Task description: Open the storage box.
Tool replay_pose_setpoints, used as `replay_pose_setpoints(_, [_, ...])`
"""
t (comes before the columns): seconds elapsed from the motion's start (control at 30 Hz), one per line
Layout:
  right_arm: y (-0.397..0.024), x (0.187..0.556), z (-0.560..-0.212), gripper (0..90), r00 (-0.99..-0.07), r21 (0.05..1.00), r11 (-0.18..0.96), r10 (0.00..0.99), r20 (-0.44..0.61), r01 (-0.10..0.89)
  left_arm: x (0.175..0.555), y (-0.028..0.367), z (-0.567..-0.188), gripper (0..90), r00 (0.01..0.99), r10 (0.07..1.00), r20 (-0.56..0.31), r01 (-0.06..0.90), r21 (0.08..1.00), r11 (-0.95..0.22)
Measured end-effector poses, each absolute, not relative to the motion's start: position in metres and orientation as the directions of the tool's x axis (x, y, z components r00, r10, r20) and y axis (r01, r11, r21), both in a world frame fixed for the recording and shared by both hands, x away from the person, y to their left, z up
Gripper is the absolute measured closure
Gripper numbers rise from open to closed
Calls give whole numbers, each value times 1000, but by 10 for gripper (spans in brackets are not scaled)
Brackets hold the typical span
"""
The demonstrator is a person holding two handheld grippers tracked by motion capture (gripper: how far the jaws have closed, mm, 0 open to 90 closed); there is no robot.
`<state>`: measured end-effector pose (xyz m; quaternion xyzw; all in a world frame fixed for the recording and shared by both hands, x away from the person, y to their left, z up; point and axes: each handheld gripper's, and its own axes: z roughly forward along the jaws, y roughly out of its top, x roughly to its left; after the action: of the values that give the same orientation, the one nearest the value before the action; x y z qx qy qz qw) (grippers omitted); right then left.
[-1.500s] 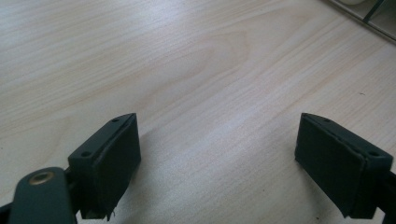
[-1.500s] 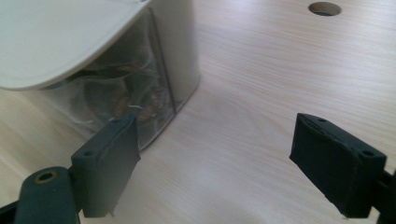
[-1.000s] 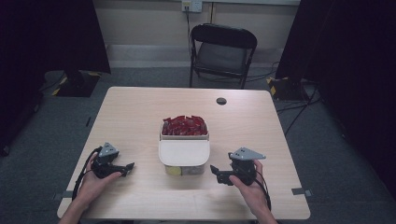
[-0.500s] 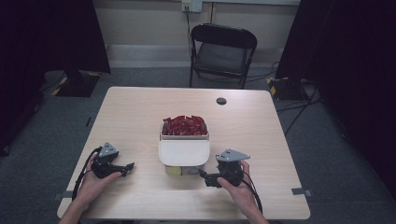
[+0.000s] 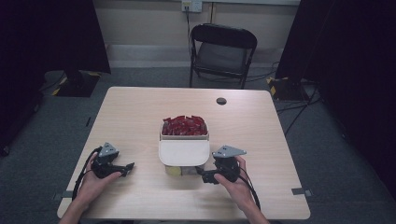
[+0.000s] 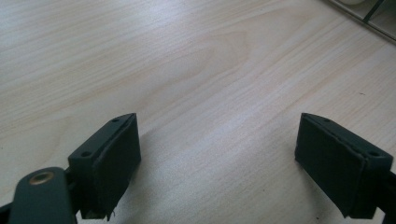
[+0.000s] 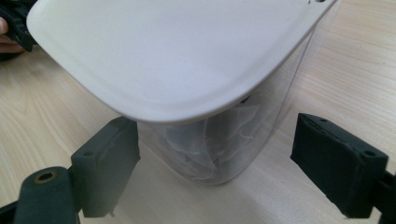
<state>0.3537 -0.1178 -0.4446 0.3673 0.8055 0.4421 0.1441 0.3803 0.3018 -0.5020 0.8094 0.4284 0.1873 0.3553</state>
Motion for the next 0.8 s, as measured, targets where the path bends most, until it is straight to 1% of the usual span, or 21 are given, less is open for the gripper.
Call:
replay_pose_setpoints(0.13, [-118,357,-443,135,-690,821,326,715,110,469,380,302,-502,137,564,826,0,560,735,-382])
replay_pose_setpoints(0.63, [-116,356,-437,130,-696,835,312,709,113,454,380,302,-502,137,564,826,0,560,735,-382])
replay_pose_setpoints(0.8, [-117,357,-435,133,-695,830,310,708,125,464,380,302,-502,137,564,826,0,560,735,-382])
